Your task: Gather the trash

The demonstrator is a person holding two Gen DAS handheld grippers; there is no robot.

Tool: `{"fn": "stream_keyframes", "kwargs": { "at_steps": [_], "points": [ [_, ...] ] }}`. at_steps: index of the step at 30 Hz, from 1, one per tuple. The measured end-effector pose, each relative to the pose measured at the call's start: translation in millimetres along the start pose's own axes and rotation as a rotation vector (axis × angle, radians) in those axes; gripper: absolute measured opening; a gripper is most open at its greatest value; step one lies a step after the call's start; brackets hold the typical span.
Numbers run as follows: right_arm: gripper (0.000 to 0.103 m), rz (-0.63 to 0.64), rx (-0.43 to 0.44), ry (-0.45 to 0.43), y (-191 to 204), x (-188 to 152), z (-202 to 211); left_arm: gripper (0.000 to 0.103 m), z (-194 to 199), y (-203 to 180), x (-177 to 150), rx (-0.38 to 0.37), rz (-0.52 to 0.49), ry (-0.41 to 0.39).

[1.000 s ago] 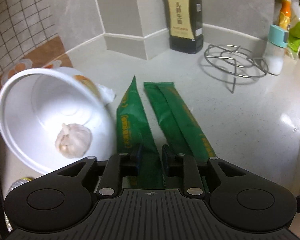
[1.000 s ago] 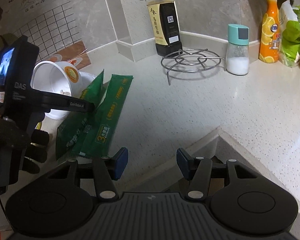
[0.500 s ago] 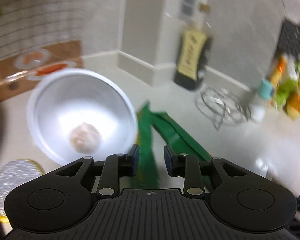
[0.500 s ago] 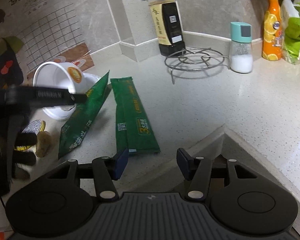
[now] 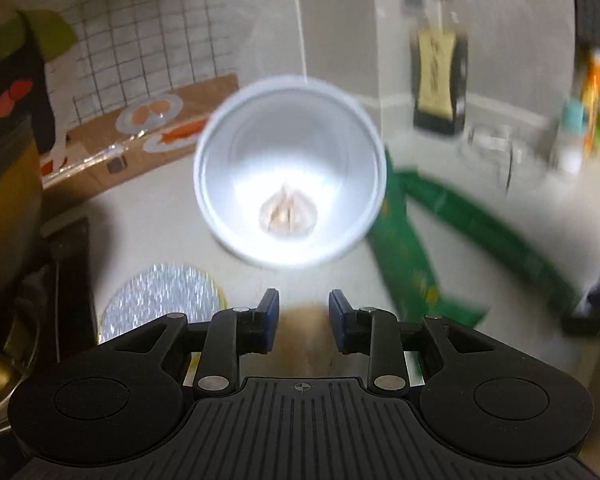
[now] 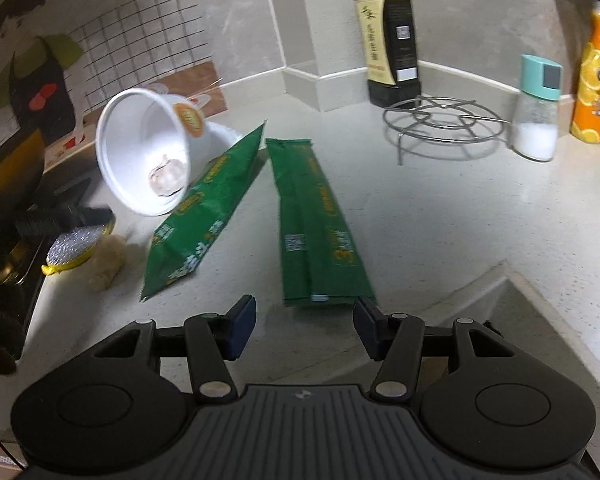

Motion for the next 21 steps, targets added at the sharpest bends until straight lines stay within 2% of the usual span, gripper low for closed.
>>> {"fn": "stream_keyframes", "kwargs": {
  "at_steps": [1,4,7,10,13,16,21],
  "points": [
    [0.054,0.007,0.002,0.003,2,-1,0,0.04,-3,-2,-3,-0.017,0.008,-0.009],
    [0.054,0.03,0.003,0.014,10,-2,-2,0.044,-12,-2,-3,-0.004,0.034,-0.019],
    [0.054,0.056,0.006,0.019,20,-2,-1,0.056,-31,9,-9,-0.002,0.115,0.081],
    [0.054,0.08,0.012,0.013,29,2,0,0.051,-33,22,-3,-0.053,0.203,0.076],
    [0.054,0.097,0.023,0.003,39,15,1,0.045,-36,26,-6,-0.103,0.211,0.092],
    [0.056,0.103,0.05,-0.015,53,38,-3,0.045,-26,29,-11,-0.13,0.212,0.085],
    [0.056,0.084,0.073,0.025,83,74,-40,0.037,0,42,-22,-0.211,0.318,0.066]
  ]
}}
Point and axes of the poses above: each gripper's, at about its wrist camera, not at the fingertips, and z roughly against the way its jaws point, y to its left, x to its top, the point moved 7 cm from there along -z, roughly the way its jaws point, and after that the axes turned 2 degrees about -z, right-handed, at the moved point
